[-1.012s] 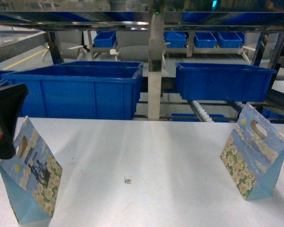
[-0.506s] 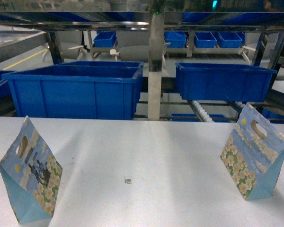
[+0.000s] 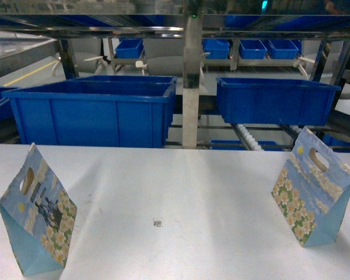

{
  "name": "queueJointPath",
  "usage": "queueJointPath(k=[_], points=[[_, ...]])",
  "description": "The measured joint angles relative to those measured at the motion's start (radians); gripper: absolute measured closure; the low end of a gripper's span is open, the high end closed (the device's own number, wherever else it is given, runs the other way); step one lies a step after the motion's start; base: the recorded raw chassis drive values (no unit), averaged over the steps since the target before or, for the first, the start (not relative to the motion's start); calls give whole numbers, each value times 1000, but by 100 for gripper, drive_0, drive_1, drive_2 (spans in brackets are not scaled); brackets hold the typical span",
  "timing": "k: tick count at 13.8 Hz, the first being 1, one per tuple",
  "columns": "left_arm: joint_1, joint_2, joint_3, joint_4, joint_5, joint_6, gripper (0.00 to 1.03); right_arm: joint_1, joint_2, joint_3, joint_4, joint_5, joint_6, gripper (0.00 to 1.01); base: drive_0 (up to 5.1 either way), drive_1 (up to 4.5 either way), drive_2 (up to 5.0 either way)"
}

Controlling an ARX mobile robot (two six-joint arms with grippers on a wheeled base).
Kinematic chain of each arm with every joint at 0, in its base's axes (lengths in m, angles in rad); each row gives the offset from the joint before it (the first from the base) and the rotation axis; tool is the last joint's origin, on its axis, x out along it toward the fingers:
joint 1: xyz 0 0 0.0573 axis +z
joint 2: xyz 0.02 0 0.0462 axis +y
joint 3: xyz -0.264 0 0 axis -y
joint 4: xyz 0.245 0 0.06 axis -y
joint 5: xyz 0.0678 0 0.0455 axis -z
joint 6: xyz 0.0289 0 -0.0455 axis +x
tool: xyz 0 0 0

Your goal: Move flower gift bag to table near conveyor

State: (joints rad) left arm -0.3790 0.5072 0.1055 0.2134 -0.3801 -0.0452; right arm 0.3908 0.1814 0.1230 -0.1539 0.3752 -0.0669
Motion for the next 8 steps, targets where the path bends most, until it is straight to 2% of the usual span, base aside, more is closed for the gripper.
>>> queueJointPath(k=[5,6,7,8], points=[[3,0,0,0,3,0,5,0,0,0,1,0,0,3,0,0,0],[10,5,-28,121,21,11,10,-25,-46,-54,148,-19,22,12,0,0,0],[54,-10,-85,246,56,23,23,-78,-108,-86,189,-63,38,25,0,0,0],[137,-104,-91,187,130,27,48,-166,-153,-109,173,-148,49,51,0,0,0]])
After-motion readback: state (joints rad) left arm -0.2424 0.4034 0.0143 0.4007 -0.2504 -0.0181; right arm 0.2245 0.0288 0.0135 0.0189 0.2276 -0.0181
